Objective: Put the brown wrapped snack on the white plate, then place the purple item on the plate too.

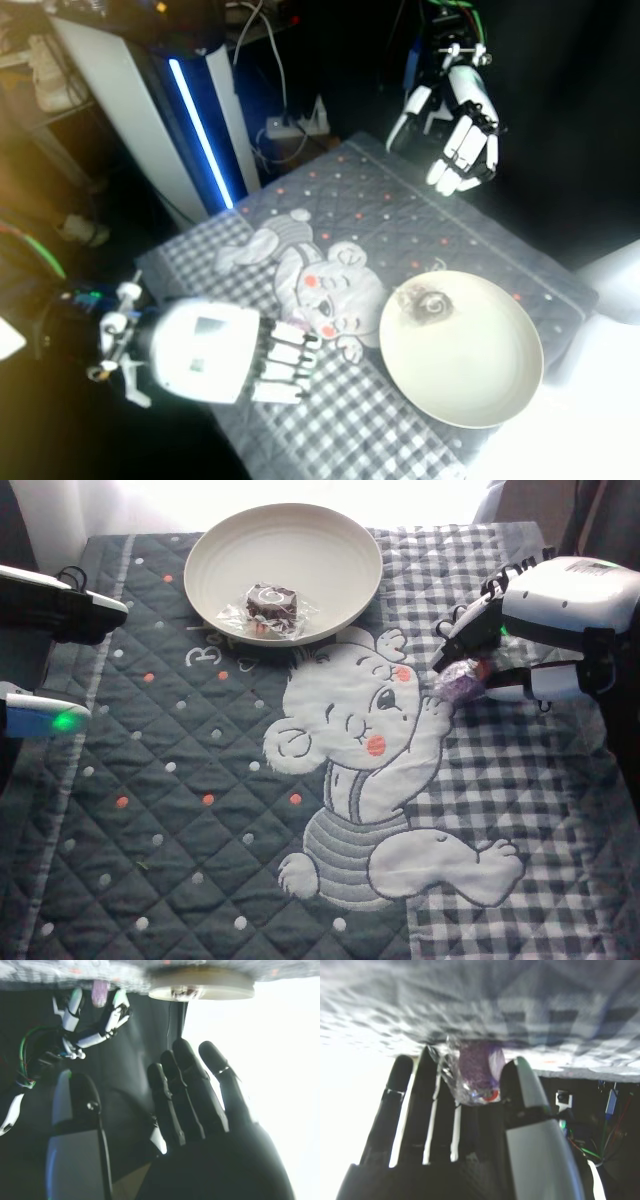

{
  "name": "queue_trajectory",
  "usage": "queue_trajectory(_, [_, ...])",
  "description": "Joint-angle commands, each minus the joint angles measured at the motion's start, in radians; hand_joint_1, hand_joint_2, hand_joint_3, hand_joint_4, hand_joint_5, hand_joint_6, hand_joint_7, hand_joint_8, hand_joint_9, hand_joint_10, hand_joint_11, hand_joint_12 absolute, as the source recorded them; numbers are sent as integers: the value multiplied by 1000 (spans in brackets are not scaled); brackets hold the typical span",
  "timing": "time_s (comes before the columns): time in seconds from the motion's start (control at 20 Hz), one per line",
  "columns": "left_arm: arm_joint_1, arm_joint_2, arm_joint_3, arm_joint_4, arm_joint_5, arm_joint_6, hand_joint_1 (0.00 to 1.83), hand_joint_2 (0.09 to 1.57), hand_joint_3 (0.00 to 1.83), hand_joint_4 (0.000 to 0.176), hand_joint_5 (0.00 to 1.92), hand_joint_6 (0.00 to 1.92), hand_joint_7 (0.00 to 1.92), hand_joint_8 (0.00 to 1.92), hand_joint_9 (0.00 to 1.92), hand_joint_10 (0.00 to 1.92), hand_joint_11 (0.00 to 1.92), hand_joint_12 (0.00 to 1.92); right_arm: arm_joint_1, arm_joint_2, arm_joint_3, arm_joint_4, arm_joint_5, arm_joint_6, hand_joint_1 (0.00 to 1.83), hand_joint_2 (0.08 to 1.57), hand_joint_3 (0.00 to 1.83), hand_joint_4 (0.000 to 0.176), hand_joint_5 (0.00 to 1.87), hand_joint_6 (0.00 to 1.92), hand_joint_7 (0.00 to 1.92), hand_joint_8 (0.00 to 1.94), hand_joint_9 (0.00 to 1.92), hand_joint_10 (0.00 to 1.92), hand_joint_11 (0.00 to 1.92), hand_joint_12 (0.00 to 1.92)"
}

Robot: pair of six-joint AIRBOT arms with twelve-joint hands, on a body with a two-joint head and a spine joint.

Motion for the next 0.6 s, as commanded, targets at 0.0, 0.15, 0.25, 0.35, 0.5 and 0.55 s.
queue_trajectory(0.0, [-9,-3,0,-15,-127,-7,987,858,0,0,802,1,816,8,849,63,374,1281,12,-2,7,44,89,6,1205,1237,1,0,729,1272,750,1377,670,1424,558,1816])
queue_trajectory(0.15, [-5,-7,-1,-20,-131,-6,950,946,2,0,776,0,850,6,839,38,348,1179,12,-4,7,61,93,6,1245,1166,0,0,956,750,872,1415,910,1273,843,1636])
queue_trajectory(0.25, [-4,-12,0,-22,-131,-7,960,940,0,0,778,2,861,5,816,22,226,1197,12,-6,10,81,110,6,1343,1152,3,0,945,774,880,1264,821,1340,662,1434])
queue_trajectory(0.35, [-4,-21,4,-22,-127,-6,965,932,0,0,796,7,885,12,825,24,199,1195,13,-6,20,117,145,6,1365,1131,0,0,952,978,954,1008,828,1281,590,1223])
queue_trajectory(0.5, [0,-22,1,-21,-134,-6,971,936,0,0,812,2,879,3,823,16,178,1262,123,-17,36,129,162,-18,1254,1079,0,0,1130,573,1037,1060,919,852,613,1533])
queue_trajectory(0.55, [6,-20,-3,-21,-141,-7,975,939,1,0,813,2,875,1,826,17,190,1273,167,-39,52,130,163,-22,1255,1082,1,0,1101,609,1044,1055,940,789,580,1423])
